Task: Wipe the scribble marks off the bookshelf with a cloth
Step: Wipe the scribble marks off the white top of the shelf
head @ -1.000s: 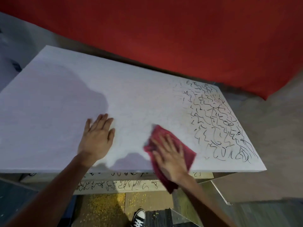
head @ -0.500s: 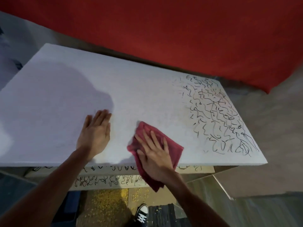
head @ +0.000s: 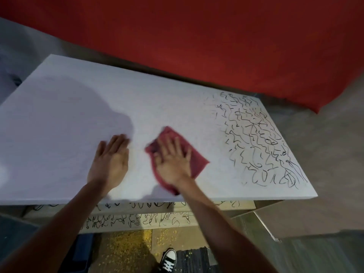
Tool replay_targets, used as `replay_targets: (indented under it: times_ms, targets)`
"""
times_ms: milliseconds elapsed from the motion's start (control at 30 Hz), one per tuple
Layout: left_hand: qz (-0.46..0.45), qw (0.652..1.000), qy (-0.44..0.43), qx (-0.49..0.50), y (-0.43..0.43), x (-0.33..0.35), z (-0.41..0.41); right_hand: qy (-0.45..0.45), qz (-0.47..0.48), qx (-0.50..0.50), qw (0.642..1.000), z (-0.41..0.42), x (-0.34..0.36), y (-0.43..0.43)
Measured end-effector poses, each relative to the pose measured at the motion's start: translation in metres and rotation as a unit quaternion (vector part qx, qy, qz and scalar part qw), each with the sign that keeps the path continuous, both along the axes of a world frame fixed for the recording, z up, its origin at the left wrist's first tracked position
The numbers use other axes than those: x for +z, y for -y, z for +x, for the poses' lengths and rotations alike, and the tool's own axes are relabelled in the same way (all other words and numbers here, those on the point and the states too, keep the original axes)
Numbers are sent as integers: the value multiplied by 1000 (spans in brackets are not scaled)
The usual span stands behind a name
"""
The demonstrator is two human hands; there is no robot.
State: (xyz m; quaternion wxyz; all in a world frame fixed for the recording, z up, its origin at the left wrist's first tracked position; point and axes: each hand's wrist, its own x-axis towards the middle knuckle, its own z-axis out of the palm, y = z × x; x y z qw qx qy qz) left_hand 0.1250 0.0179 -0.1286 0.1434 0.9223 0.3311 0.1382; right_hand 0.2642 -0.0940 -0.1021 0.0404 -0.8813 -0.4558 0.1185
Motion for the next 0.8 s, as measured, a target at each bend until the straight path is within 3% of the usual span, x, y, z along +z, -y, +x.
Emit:
replay_targets:
  times_ms: [133,233,300,500,633,800]
  targets:
    - [34,999,-9,-7,1,4,1,25,39,124,991,-18,-5,59]
    - [86,996,-28,-27,7,9,12,69,39,27,996,42,-4,119]
    - [108,993,-9,-47,17,12,32,40,-4,-57,998,98,-2,144]
    - [110,987,-35,-110,55,25,117,33,-8,-175,984,218,2,106]
    - [77,991,-15,-108,57,27,160,29,-19,-138,990,182,1,136]
    - [39,996,-62,-53,38,24,200,36,0,-102,994,130,-3,164]
